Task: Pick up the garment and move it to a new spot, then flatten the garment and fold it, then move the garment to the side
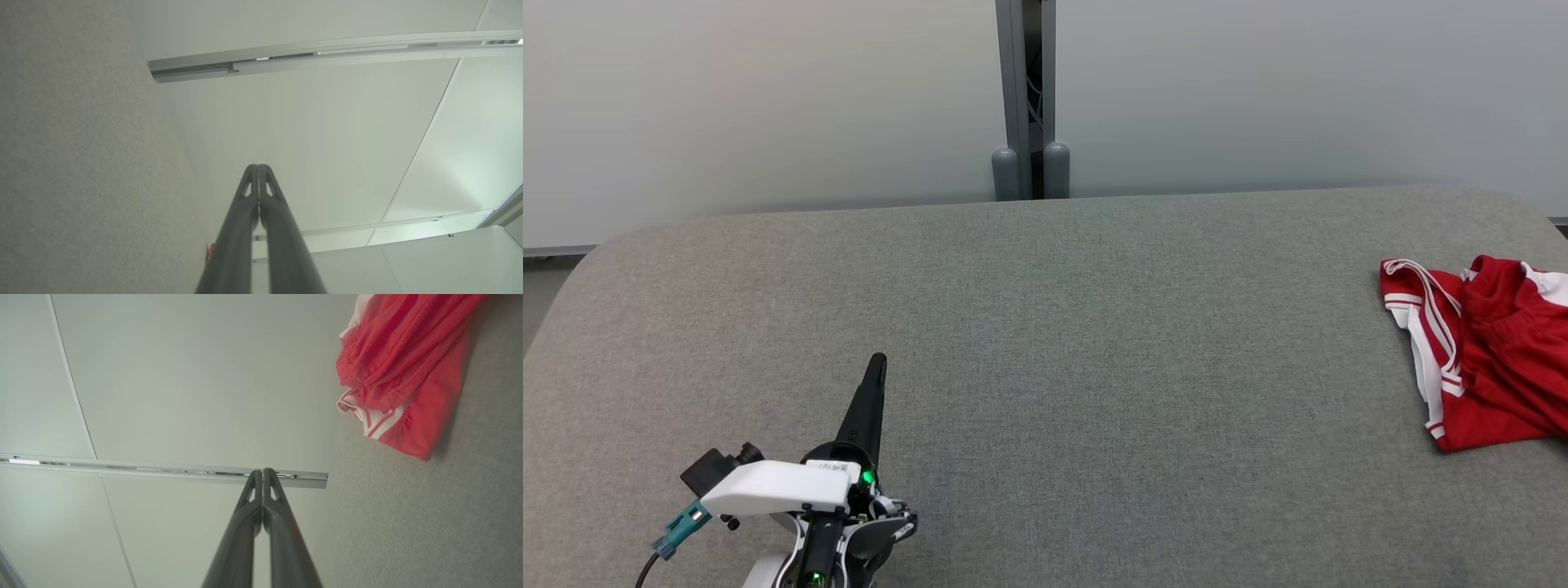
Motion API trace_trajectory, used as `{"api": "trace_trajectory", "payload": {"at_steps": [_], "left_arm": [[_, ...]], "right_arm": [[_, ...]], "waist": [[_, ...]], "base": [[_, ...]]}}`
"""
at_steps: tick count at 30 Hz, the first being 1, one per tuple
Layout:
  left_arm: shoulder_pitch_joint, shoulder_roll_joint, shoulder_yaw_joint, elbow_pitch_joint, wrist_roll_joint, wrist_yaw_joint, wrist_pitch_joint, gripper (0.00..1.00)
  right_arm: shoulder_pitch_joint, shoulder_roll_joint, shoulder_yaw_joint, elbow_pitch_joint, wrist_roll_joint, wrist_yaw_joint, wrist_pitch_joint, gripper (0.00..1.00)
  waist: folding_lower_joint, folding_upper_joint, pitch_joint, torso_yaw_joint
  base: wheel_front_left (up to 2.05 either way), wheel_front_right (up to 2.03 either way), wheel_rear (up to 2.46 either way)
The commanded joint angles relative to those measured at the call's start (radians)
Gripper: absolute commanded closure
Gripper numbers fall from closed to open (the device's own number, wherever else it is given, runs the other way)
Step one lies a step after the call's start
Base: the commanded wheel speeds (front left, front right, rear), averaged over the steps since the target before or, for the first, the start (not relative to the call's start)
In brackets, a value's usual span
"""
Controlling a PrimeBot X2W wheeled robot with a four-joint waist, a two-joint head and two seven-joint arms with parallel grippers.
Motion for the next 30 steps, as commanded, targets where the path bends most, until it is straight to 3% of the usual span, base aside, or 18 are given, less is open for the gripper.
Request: {"api": "trace_trajectory", "payload": {"at_steps": [1,30], "left_arm": [[-0.009,0.006,0.001,0.000,0.002,-0.004,0.001,1.00],[-0.009,0.006,0.001,0.000,0.002,-0.004,0.001,1.00]], "right_arm": [[0.004,-0.007,-0.002,-0.005,0.004,0.000,0.004,1.00],[0.005,-0.007,-0.002,-0.005,0.004,0.000,0.004,1.00]], "waist": [[0.0000,0.0000,0.000,0.000],[0.0000,0.0000,0.000,0.000]], "base": [[0.00,0.00,0.00],[0.00,0.00,0.00]]}}
